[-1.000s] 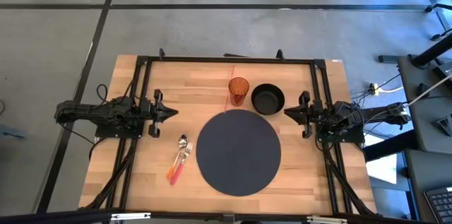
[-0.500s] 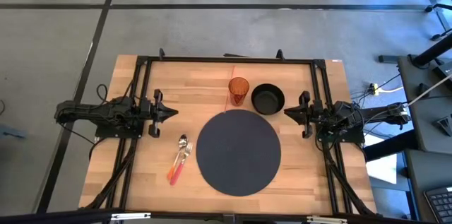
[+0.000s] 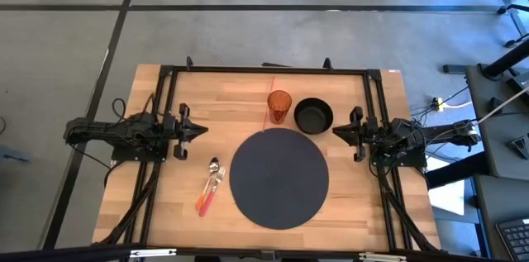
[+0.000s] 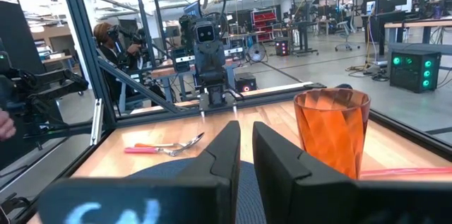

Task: Pick & Place Utensil
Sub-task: Put the black bowl on the mat

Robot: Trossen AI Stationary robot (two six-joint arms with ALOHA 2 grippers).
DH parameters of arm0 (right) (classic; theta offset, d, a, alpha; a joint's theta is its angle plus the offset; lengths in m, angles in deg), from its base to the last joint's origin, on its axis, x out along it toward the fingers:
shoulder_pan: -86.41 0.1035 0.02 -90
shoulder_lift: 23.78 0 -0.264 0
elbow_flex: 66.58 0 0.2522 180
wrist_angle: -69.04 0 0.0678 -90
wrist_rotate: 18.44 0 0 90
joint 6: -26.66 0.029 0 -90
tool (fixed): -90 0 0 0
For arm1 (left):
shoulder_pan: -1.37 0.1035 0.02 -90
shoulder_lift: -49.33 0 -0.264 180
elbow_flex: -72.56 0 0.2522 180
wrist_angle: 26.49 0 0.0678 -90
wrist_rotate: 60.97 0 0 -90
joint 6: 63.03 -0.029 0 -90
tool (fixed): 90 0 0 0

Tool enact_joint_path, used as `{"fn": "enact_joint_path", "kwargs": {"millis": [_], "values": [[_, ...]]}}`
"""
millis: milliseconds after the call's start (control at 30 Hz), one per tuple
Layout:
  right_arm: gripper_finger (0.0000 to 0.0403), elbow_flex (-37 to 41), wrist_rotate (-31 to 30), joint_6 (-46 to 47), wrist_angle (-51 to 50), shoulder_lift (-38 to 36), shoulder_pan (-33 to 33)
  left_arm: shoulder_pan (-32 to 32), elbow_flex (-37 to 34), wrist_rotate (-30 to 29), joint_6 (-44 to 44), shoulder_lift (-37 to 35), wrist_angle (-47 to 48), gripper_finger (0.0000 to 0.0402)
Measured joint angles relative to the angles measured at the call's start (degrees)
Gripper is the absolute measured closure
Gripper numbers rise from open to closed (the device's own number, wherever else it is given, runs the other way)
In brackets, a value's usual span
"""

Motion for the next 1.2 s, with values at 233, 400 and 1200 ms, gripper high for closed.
{"fn": "enact_joint_path", "kwargs": {"millis": [233, 400, 1200], "values": [[0.0361, 0.0, -0.01, 0.04, 0.07, -0.02, -0.02, 0.0, 0.11, -12.76, -16.17, 0.02, -5.78, 0.0398], [0.0361, 0.0, -0.04, -0.07, 0.86, -0.02, -0.01, 1.02, 0.0, -18.7, -13.17, 0.62, -7.13, 0.0398], [0.0361, 0.0, 0.02, 0.24, 0.5, -0.02, 0.0, 5.27, 1.42, -12.23, 3.33, 0.98, -1.06, 0.0398]]}}
